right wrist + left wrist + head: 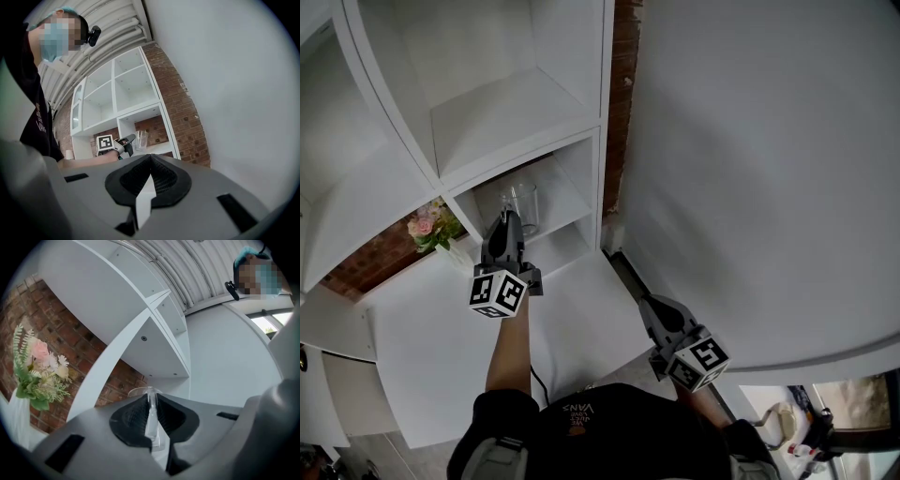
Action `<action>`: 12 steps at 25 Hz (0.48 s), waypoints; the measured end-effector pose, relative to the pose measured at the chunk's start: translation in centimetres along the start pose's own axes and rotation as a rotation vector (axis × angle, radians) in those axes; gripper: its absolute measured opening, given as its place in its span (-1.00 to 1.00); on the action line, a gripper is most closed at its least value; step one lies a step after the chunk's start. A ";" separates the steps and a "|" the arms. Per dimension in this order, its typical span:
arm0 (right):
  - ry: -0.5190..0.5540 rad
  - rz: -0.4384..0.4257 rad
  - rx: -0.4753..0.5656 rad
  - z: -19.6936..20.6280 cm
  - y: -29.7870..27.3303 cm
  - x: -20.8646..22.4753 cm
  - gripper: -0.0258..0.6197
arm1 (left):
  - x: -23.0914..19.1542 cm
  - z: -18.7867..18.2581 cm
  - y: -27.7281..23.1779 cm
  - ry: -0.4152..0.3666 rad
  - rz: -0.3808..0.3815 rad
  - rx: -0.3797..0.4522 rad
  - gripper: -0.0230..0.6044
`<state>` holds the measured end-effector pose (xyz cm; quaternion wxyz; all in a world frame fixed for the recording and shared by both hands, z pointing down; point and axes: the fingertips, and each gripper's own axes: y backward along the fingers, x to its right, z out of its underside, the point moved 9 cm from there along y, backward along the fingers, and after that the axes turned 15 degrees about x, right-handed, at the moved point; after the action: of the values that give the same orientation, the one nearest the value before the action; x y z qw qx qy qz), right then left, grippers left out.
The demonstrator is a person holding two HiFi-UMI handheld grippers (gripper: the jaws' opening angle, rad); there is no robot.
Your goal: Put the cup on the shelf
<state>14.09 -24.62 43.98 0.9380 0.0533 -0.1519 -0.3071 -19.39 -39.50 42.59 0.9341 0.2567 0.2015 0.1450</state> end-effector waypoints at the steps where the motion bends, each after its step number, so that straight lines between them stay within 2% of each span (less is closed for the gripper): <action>1: -0.002 0.001 0.001 0.0 -0.1 0.0 -0.92 | 0.0 0.2 0.0 -0.012 -0.001 -0.005 -0.82; 6: -0.069 0.009 -0.017 -0.4 -0.5 -0.6 -0.92 | -0.1 0.9 0.1 -0.054 -0.023 -0.019 -0.82; 12: -0.014 0.000 -0.002 0.3 0.0 0.2 -0.92 | 0.4 1.2 0.2 -0.154 -0.009 -0.019 -0.82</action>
<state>14.16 -24.77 44.29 0.9370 0.0502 -0.1580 -0.3076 -18.54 -39.69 43.53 0.9498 0.2574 0.1286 0.1224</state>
